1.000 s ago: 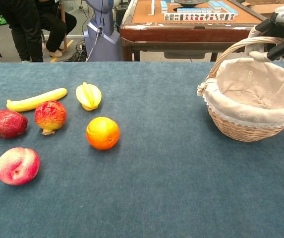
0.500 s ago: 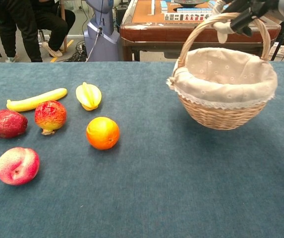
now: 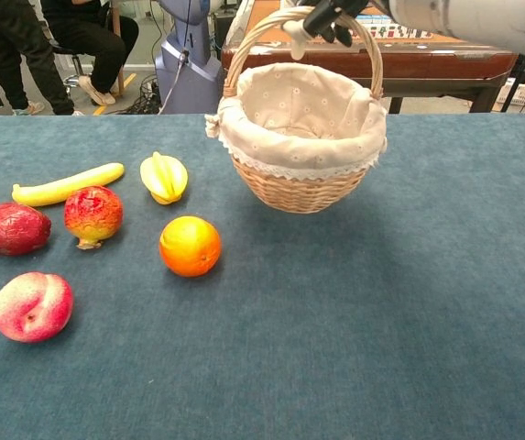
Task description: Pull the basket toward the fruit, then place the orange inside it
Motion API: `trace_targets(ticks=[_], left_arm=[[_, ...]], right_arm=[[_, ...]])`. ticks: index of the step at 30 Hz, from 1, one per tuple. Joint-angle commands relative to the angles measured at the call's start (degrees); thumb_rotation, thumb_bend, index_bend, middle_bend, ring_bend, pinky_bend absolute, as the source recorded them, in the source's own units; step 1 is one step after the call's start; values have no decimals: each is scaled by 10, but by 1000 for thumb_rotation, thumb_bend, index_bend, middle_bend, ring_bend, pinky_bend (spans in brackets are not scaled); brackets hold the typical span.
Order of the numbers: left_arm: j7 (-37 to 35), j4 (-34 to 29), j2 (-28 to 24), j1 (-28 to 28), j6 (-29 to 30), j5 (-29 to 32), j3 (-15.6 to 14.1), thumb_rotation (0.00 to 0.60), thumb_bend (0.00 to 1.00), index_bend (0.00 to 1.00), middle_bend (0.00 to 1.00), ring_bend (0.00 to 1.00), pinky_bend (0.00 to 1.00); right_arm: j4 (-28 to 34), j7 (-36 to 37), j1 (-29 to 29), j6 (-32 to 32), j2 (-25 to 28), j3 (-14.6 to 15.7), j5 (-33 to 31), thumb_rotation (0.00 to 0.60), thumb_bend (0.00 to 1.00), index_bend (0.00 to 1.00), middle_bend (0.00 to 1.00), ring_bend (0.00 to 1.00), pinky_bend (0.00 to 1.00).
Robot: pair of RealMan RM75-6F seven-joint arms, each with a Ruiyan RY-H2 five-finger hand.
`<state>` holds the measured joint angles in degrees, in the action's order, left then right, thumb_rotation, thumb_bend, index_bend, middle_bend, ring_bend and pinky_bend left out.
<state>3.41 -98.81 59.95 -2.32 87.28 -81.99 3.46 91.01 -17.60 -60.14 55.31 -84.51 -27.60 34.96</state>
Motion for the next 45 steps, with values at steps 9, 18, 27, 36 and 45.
trace_targets(ticks=[9,18,27,36,45], left_arm=[[-3,-1,-4,2,1,0,-1,600,148,272,157,213,203],[-1,-4,-9,7,4,2,-2,600,149,272,157,213,203],[9,-12,-9,4,2,-3,-2,600,149,272,157,213,203],[12,-12,-3,-11,-14,-3,5,600,149,272,157,213,203],[-23,4,0,-55,-63,-45,5,600,149,272,157,214,203]], right_arm=[[-125,-25,-71,-11,-89,-12,-51,600,411,497,468,556,678],[-174,-24,-88,-73,-102,0,-83,600,267,5,41,100,227],[-150,-28,-73,-67,-65,15,-69,600,103,0,0,0,0],[-48,3,-6,-33,27,33,3,600,66,0,0,0,0],[73,28,115,93,126,93,150,600,121,0,0,0,98]])
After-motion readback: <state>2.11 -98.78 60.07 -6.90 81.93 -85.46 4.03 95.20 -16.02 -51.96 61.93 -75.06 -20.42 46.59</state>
